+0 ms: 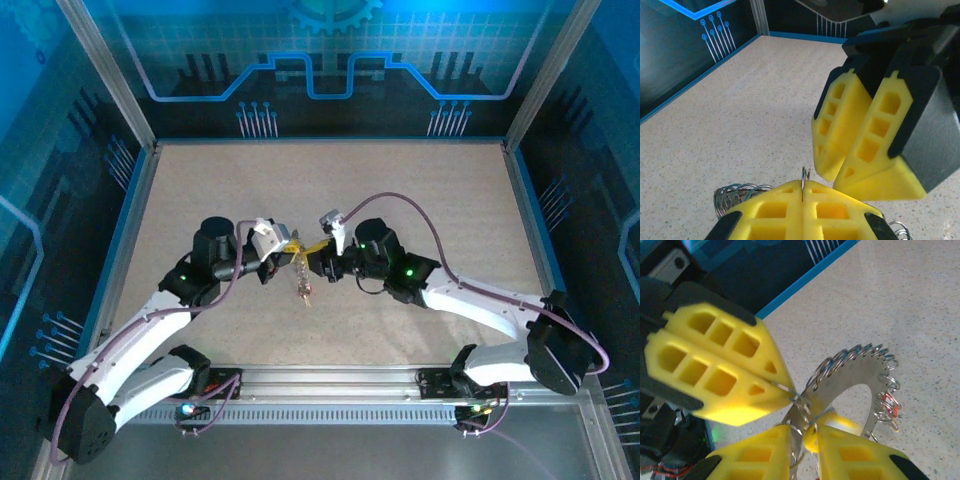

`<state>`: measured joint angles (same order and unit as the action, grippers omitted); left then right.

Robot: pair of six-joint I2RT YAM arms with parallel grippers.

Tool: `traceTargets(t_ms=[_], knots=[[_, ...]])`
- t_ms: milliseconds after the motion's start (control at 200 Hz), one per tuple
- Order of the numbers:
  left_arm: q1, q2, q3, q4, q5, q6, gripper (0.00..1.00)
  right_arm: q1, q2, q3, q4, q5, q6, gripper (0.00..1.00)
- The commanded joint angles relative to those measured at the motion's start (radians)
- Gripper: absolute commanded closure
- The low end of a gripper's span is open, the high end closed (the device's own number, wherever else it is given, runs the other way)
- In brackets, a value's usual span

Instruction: Put the keys on the keyring

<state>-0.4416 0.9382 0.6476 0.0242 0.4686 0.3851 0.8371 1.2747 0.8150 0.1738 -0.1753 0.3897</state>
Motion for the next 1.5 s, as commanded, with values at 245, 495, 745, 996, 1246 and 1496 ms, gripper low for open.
traceTargets(t_ms=[245,495,745,996,1246,1496], knots=[[-0.007,-0.032,-0.013,0.19,0.169,-0.089,1.0,-0.078,-0.16,-0.007,-0.031,-0.141,-0.291,0.69],[-0.008,-0.03,-0.032,0.312,0.306,-0.157,1.0,-0.078,-0.155,0.114,-0.244,-0.159,-0.636,0.71],[-0.008,-0.024,-0.052,0.394,0.406,-0.207,1.0,-0.09,-0.171,0.16,-0.329,-0.19,-0.798,0.73],[-0.011,-0.021,-0.059,0.426,0.424,-0.235,1.0,-0.09,-0.161,0.193,-0.391,-0.24,-0.827,0.73],[-0.016,-0.012,-0.062,0.442,0.424,-0.241,1.0,-0.093,-0.179,0.216,-0.46,-0.268,-0.86,0.69],[-0.034,0.005,-0.05,0.439,0.434,-0.231,1.0,-0.096,-0.158,0.274,-0.54,-0.306,-0.882,0.67]])
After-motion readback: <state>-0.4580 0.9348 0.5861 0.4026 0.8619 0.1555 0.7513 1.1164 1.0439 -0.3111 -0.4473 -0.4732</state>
